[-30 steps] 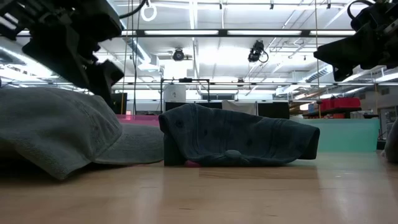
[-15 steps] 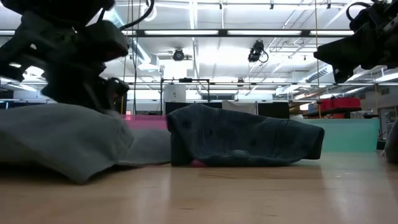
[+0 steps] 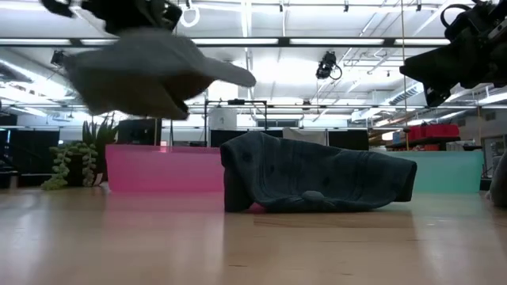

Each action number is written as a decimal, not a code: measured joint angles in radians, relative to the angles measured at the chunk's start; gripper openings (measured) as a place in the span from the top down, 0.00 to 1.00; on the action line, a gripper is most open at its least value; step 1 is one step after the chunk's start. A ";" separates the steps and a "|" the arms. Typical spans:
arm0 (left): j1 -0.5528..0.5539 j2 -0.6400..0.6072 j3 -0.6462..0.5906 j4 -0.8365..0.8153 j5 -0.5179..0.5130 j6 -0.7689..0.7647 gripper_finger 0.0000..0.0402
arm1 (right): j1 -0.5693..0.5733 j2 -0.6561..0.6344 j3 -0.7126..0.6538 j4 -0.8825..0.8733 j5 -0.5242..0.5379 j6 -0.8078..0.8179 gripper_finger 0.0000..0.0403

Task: Pick & Place hat
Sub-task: Put the left gray cap into the red bin

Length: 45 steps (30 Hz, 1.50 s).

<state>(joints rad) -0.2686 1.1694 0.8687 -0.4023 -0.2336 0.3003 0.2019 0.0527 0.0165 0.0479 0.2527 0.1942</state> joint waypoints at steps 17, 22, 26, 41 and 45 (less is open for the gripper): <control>0.557 0.054 0.065 -0.030 0.178 0.817 0.99 | 0.000 0.000 0.000 0.007 0.054 -0.163 0.80; 0.637 0.060 0.066 -0.040 0.241 0.970 0.99 | 0.000 0.001 0.000 0.005 0.054 -0.165 0.80; 0.680 0.092 0.066 -0.139 0.285 1.010 0.99 | 0.000 0.001 0.000 0.006 0.053 -0.165 0.80; 0.622 0.309 0.066 0.022 0.429 0.765 0.97 | 0.000 0.001 0.000 0.005 0.053 -0.207 0.80; 0.632 0.337 0.065 0.029 0.422 0.642 0.97 | 0.000 0.001 0.000 0.005 0.053 -0.206 0.80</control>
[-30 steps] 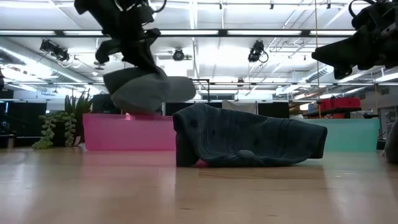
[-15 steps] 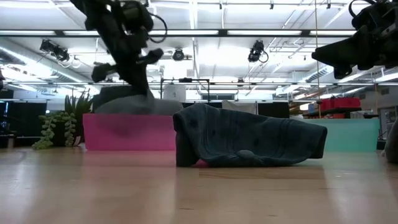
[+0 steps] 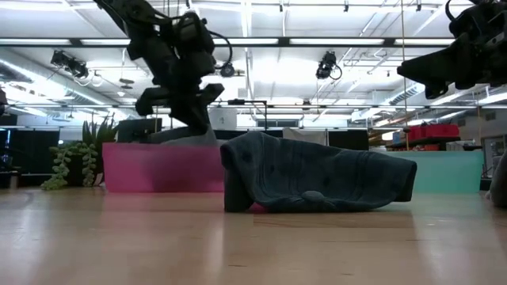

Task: Pick & Place hat
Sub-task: Put the left gray cap into the red bin, then put the gray cap into the red bin

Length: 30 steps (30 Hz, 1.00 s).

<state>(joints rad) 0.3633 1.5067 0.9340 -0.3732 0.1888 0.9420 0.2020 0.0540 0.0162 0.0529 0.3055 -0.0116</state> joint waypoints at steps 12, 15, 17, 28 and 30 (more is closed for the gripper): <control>0.022 0.054 0.000 0.021 -0.029 -0.186 0.76 | 0.000 0.000 0.000 0.001 0.001 0.028 0.80; 0.019 0.044 0.001 0.024 -0.030 -0.270 0.69 | 0.000 0.000 0.000 0.003 0.019 0.032 0.80; 0.019 0.034 0.020 0.024 -0.029 -0.340 0.66 | 0.000 0.000 0.000 0.011 0.057 0.032 0.80; 0.019 -0.162 0.131 -0.043 -0.029 -0.441 0.67 | 0.008 0.021 0.105 -0.036 0.123 0.098 0.80; 0.019 -0.218 0.132 -0.045 -0.030 -0.442 0.68 | 0.014 0.048 0.150 -0.067 0.122 0.109 0.78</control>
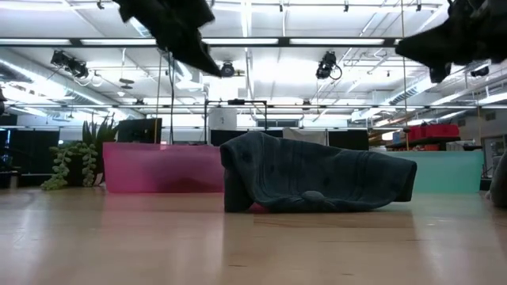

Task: Pick & Place hat
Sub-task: Put the gray cap into the red bin

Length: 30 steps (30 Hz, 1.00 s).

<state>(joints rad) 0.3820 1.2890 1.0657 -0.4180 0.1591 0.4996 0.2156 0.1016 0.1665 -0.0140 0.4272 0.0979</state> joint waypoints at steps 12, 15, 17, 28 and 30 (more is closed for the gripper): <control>0.001 -0.161 0.000 -0.024 -0.004 -0.039 0.68 | 0.043 0.478 0.370 -0.260 -0.194 0.397 0.66; 0.001 -0.159 0.000 -0.028 -0.005 -0.039 0.68 | 0.044 0.630 0.487 -0.391 -0.420 0.647 0.66; 0.001 -0.157 0.000 -0.028 -0.005 -0.039 0.68 | 0.044 0.713 0.559 -0.457 -0.561 0.837 0.66; 0.001 -0.157 -0.001 -0.030 -0.006 -0.042 0.68 | 0.150 1.009 0.636 -0.886 -0.844 1.598 0.66; 0.001 -0.157 -0.001 -0.030 -0.006 -0.042 0.68 | 0.178 1.038 0.626 -0.886 -0.889 1.707 0.66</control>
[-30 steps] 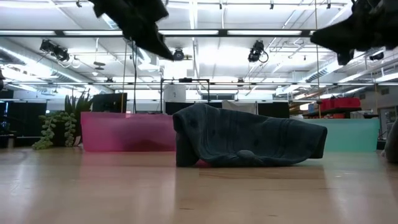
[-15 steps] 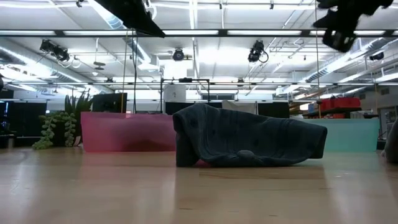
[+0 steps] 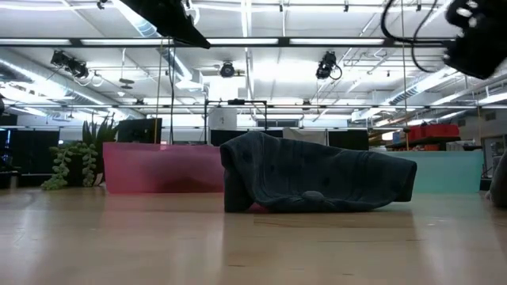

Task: Pick & Place hat
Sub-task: Put the gray cap into the red bin

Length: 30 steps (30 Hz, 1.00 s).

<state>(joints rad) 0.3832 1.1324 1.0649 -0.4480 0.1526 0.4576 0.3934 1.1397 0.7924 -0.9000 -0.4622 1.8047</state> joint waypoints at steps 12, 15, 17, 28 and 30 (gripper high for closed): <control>0.000 0.000 0.000 -0.015 -0.002 0.014 0.68 | 0.084 0.129 -0.003 -0.014 0.039 0.282 0.66; 0.000 0.000 0.000 -0.043 -0.002 0.033 0.68 | 0.109 0.157 -0.003 -0.013 0.036 0.329 0.66; 0.000 0.000 0.000 -0.059 -0.001 0.034 0.68 | 0.126 0.173 -0.003 -0.013 0.035 0.372 0.66; 0.000 0.001 0.000 -0.075 -0.001 0.036 0.68 | 0.183 0.276 -0.003 -0.026 0.074 0.439 0.69; 0.000 0.001 0.000 -0.075 -0.001 0.036 0.68 | 0.193 0.285 -0.003 -0.039 0.140 0.434 0.72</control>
<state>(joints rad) 0.3832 1.1332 1.0649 -0.5228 0.1513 0.4937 0.5866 1.4244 0.7891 -0.9391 -0.3226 2.2391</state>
